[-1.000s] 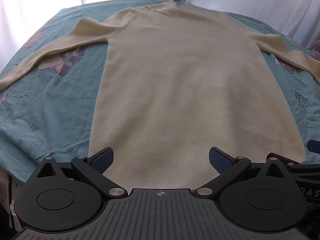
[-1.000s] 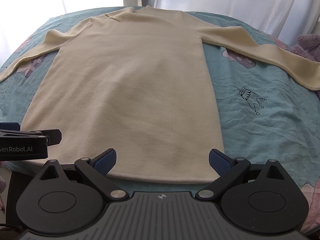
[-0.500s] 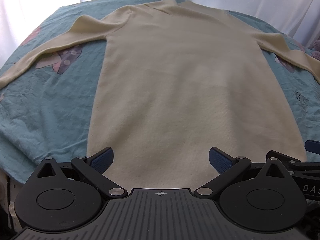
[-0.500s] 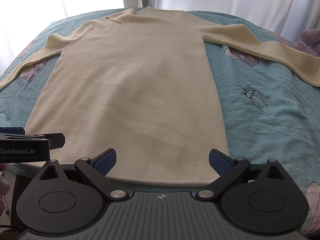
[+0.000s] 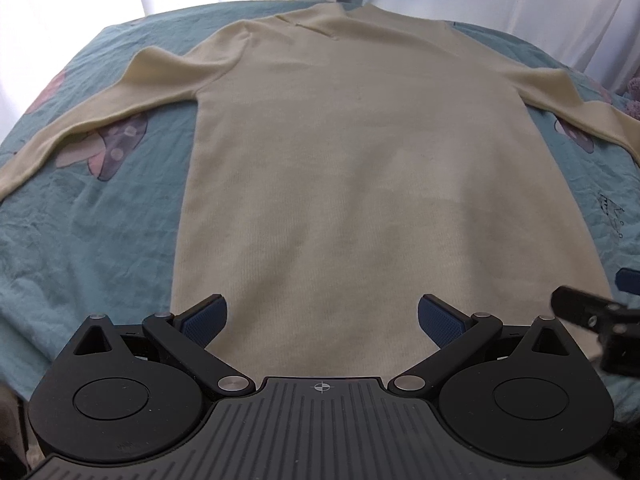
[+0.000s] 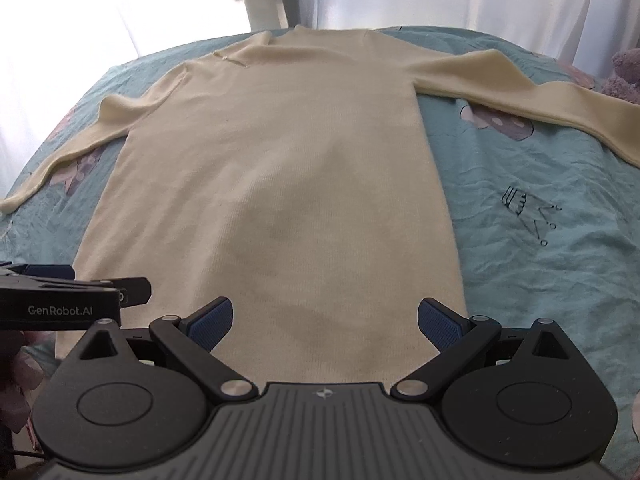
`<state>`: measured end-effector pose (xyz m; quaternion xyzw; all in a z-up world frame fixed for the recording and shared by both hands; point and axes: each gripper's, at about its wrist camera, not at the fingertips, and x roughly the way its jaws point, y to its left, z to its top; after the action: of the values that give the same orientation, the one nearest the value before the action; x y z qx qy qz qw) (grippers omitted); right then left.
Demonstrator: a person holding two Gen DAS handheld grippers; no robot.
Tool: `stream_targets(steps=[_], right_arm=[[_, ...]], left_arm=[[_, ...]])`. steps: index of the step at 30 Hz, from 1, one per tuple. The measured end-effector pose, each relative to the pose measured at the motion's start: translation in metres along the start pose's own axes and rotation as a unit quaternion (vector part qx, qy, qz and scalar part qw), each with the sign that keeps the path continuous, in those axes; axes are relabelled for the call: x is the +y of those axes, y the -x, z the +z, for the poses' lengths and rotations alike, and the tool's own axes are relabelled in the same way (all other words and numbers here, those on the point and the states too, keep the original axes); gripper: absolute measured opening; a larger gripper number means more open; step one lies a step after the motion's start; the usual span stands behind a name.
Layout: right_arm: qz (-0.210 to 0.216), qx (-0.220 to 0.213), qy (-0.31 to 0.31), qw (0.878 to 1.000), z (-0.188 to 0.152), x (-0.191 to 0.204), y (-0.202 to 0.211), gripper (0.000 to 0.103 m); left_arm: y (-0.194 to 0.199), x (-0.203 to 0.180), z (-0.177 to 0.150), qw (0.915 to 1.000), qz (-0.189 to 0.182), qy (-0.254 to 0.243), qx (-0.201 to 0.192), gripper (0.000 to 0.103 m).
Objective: Fold small clothes
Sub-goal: 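Reach the right tool to the sweater's sleeve cuff and grasp it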
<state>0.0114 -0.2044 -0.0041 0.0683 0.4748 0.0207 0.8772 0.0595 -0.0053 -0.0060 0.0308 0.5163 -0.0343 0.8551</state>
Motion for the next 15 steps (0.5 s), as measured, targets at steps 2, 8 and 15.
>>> stream_targets(steps=[2, 8, 15], right_arm=[[-0.015, -0.030, -0.022, 0.999, 0.014, -0.016, 0.003, 0.099], [-0.083, -0.162, -0.146, 0.972, 0.056, -0.111, 0.000, 0.099], [-0.184, -0.202, -0.320, 0.907, 0.084, -0.234, -0.018, 0.096]], left_arm=[[-0.002, 0.005, 0.013, 0.9999, 0.002, 0.003, -0.010, 0.103], [-0.029, 0.028, 0.059, 0.9989, 0.017, 0.022, -0.038, 0.103], [-0.073, 0.043, 0.076, 0.9991, 0.019, 0.021, -0.032, 0.103]])
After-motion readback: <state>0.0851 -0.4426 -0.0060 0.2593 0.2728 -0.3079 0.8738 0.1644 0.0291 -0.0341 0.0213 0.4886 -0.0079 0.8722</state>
